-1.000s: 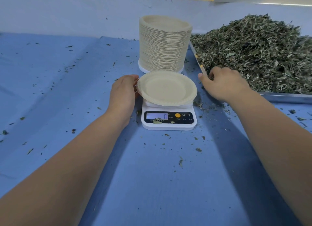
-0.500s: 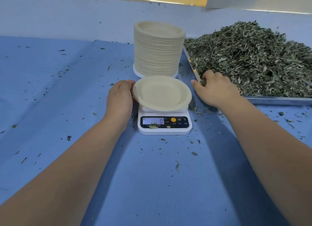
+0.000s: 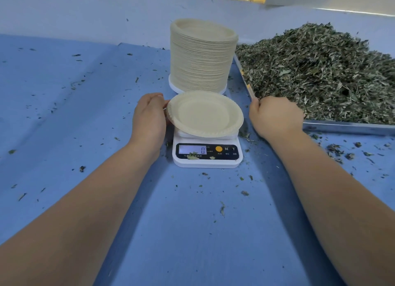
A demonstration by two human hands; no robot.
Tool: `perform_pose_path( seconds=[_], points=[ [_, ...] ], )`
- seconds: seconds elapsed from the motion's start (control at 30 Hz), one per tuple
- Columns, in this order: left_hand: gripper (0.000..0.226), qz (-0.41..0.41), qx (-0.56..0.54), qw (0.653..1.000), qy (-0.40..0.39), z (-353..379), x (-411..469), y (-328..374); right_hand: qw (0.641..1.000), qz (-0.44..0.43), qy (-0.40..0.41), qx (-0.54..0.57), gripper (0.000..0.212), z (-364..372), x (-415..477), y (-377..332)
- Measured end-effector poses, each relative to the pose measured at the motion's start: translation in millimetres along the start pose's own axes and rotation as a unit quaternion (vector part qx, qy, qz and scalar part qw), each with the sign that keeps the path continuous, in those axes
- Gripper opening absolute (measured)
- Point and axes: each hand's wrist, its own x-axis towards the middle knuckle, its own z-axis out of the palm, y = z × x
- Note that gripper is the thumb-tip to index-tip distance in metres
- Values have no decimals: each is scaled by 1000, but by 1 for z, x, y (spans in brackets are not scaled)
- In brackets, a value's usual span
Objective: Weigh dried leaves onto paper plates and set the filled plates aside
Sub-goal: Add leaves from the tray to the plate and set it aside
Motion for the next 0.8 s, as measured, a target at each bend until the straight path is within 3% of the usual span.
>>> perform_pose_path(
  seconds=[0.2, 0.57, 0.8],
  points=[
    [17, -6, -36, 999, 8, -1, 8, -4, 995, 0, 68, 70, 48, -2, -4, 3],
    [21, -2, -31, 999, 25, -1, 12, -5, 988, 4, 42, 146, 42, -25, 21, 4],
    [18, 8, -8, 1000, 11, 0, 7, -5, 964, -76, 45, 250, 41, -65, 39, -48]
  ],
)
